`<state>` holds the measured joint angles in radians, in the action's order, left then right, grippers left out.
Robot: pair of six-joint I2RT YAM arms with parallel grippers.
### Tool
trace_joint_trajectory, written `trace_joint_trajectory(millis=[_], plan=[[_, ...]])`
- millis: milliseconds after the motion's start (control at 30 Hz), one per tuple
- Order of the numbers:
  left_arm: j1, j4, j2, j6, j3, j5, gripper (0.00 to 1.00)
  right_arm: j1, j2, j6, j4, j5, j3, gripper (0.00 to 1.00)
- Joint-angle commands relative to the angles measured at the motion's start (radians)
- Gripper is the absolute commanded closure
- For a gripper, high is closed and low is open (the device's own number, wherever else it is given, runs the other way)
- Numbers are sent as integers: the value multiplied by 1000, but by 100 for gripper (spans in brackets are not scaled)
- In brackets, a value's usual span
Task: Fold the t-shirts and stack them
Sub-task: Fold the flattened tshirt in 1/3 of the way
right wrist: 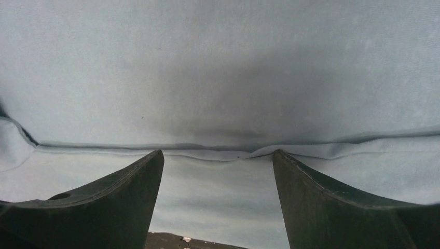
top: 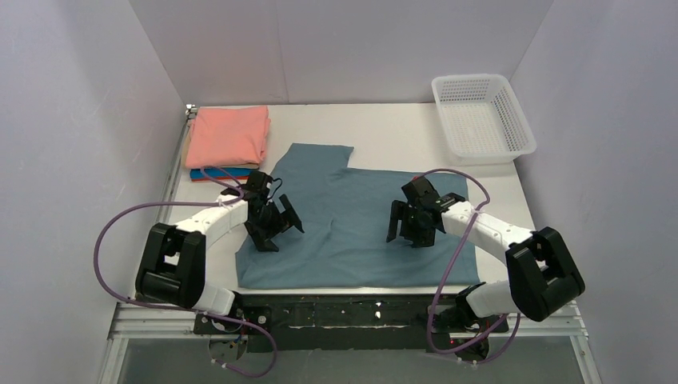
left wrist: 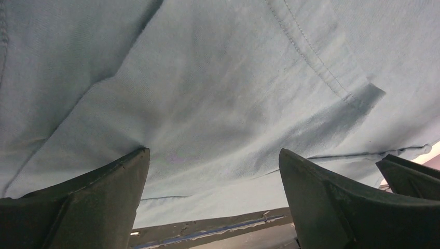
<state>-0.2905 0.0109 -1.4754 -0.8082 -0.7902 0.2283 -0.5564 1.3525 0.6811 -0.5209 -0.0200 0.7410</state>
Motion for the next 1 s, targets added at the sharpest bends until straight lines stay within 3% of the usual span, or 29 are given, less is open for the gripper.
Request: trace_joint_trajectory(millis=[0,133,267,533,667,800,967], plan=[[-3,-173,54,3,148,-59,2,3,51,-11,46,12,25,15],[-2,-225,132,-6,201,-149,2,3,81,-18,60,47,49,15],[1,-249,128,7,150,-157,2,10,65,-18,56,25,92,13],[2,-263,65,75,-188,-167,2,121,-43,-12,39,-46,162,10],[5,-332,-91,160,-472,-260,2,214,-64,-23,40,-22,198,9],[31,-330,-339,297,-804,-260,2,266,-66,-40,49,10,208,9],[58,-510,-820,504,-1439,-228,2,291,-45,-84,44,81,203,9]])
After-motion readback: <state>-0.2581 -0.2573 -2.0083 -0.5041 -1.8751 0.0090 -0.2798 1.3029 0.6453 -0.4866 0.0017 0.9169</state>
